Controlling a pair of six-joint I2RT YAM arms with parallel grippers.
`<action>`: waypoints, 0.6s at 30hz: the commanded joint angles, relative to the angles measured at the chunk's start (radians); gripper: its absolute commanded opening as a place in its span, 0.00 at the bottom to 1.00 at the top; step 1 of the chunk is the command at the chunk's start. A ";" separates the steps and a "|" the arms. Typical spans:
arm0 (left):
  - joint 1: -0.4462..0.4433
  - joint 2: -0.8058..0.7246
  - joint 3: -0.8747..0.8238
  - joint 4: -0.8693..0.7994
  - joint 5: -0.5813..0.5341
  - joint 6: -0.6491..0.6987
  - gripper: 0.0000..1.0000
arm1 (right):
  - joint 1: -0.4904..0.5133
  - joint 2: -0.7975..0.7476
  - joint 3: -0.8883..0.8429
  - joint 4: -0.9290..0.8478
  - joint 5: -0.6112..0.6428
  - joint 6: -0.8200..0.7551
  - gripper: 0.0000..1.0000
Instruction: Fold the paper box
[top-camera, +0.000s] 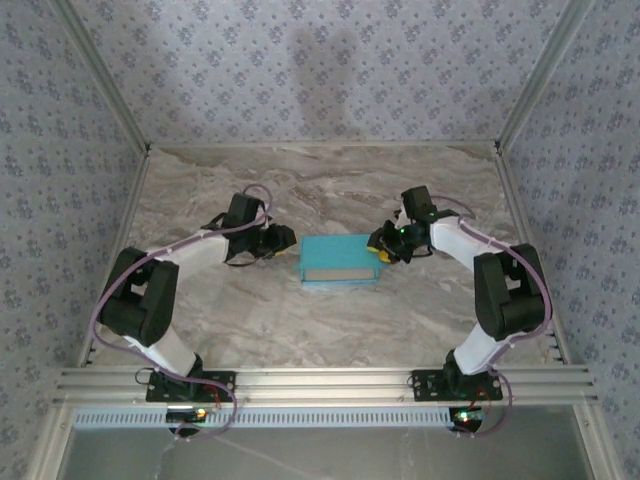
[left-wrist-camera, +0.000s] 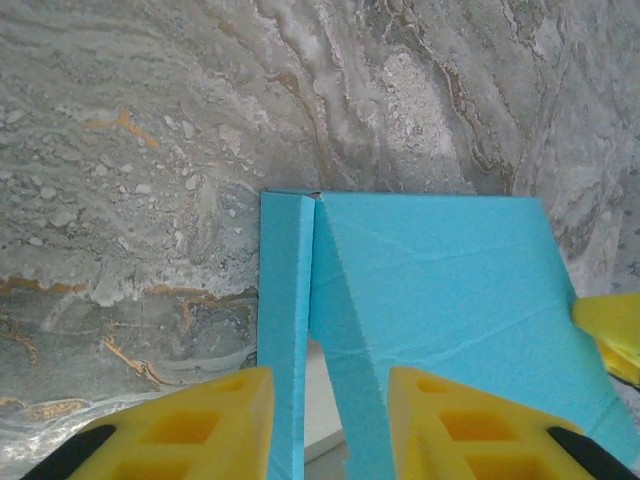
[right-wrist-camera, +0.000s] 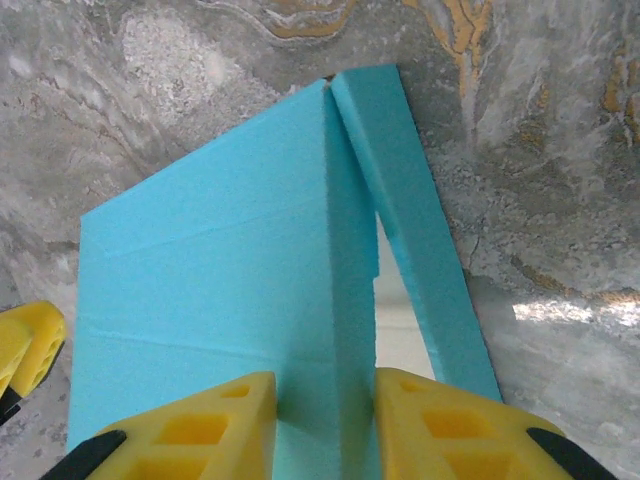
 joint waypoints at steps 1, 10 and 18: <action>-0.005 -0.003 0.022 -0.060 -0.016 0.051 0.36 | -0.006 -0.038 0.046 -0.090 0.020 -0.054 0.33; -0.021 0.007 0.067 -0.097 -0.043 0.076 0.38 | -0.020 -0.037 0.104 -0.209 0.080 -0.138 0.33; -0.046 0.020 0.071 -0.092 -0.052 0.080 0.38 | 0.012 -0.030 0.056 -0.138 0.090 -0.126 0.27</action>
